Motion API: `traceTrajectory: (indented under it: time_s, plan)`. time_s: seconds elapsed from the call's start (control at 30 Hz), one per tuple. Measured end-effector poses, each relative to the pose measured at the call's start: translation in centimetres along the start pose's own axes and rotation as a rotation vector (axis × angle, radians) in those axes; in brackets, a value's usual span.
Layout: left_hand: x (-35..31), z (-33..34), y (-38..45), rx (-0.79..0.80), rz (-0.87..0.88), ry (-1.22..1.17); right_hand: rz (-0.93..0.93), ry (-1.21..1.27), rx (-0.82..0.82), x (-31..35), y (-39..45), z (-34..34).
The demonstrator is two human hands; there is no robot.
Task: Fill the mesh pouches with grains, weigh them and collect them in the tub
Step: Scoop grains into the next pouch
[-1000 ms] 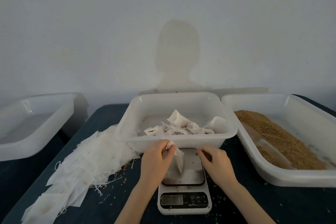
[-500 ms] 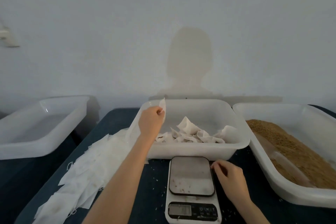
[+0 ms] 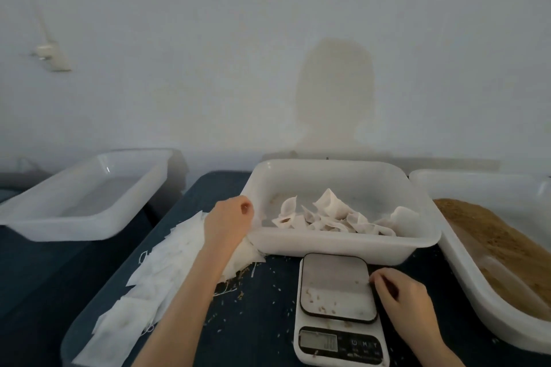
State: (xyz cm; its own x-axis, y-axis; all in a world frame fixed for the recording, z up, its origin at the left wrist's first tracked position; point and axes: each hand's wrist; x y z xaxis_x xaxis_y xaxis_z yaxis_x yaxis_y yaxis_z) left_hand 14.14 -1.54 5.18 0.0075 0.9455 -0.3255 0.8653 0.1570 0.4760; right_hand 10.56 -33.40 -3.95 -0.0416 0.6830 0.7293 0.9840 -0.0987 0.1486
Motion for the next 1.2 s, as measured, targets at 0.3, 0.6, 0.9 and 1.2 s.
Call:
traceTrajectory:
  time_s: [0.3, 0.6, 0.9, 1.2]
  plan:
    - [7.4, 3.3, -6.6, 0.262, 0.063, 0.244, 0.013, 0.03, -0.034, 0.1, -0.1, 0.3]
    - [6.8, 1.8, -6.8, 0.126, 0.06, 0.101, -0.026, 0.007, -0.047, 1.7, -0.4, -0.1]
    - [1.2, -4.0, -6.3, -0.351, -0.344, -0.9, -0.182, 0.176, 0.124, 8.3, -1.9, 0.0]
    - [-7.1, -1.8, -6.8, -0.076, -0.773, -1.637, -0.021, 0.554, 0.576, 12.8, -3.7, 2.9]
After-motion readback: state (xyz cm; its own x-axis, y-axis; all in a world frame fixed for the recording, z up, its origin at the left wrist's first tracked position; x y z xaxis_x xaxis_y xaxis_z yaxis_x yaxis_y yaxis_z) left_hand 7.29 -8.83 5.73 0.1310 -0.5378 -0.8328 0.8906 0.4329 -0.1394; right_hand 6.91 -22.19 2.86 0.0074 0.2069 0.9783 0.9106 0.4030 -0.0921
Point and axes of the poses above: each hand's wrist, its own y-axis towards the middle knuckle, its own z-axis out of the palm, x = y × z, and after that the axes turned 12 degrees about z, right-handed
